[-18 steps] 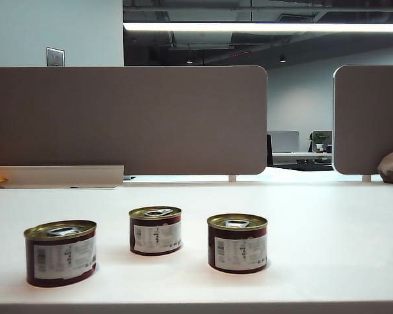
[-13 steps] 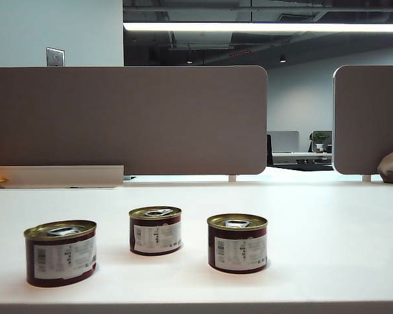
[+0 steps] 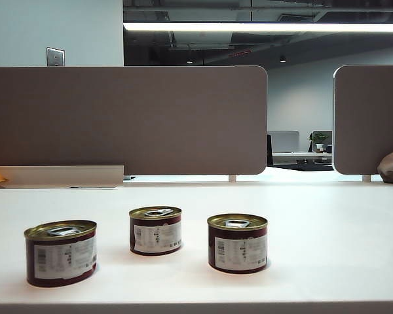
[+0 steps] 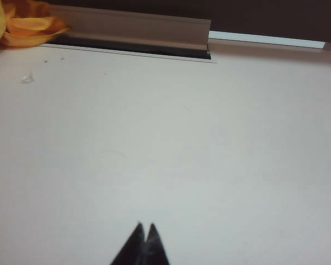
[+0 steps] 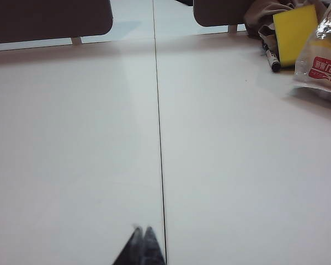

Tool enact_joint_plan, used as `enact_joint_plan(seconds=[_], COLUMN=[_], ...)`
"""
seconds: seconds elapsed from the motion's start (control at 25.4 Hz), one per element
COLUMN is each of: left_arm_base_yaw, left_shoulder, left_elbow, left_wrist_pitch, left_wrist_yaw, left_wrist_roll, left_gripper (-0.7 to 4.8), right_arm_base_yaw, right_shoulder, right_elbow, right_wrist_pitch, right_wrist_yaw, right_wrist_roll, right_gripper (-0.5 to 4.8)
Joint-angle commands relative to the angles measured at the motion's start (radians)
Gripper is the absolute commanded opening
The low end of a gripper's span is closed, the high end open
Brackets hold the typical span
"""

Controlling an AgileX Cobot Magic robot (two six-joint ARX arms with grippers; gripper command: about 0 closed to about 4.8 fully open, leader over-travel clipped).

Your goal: Pick up the cans one by one and stack them together.

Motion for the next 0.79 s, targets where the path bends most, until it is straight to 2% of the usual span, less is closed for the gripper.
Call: enact_joint_plan(seconds=[0.04, 0.59, 0.71, 0.79], left_arm_base_yaw=[0.001, 0.001, 0.001, 0.001], left_shoulder=[0.001, 0.001, 0.001, 0.001], left_elbow=[-0.002, -0.002, -0.002, 0.0], left_wrist_pitch=[0.005, 0.006, 0.006, 0.007], left_wrist_yaw=[0.001, 0.002, 0.002, 0.006], left_wrist_roll=[0.001, 0.001, 0.001, -0.007], left_gripper=[-0.01, -0.01, -0.01, -0.01], right_arm_base_yaw=[-0.001, -0.001, 0.0, 0.0], right_shoulder=[0.0, 0.0, 0.0, 0.0], right_elbow=[-0.002, -0.002, 0.005, 0.017], right_wrist_pitch=[0.013, 0.015, 0.015, 0.018], right_wrist_yaw=[0.002, 0.0, -0.029, -0.115], right_wrist_roll=[0.004, 0.008, 0.144, 0.243], right_gripper=[0.0, 0.0, 0.0, 0.0])
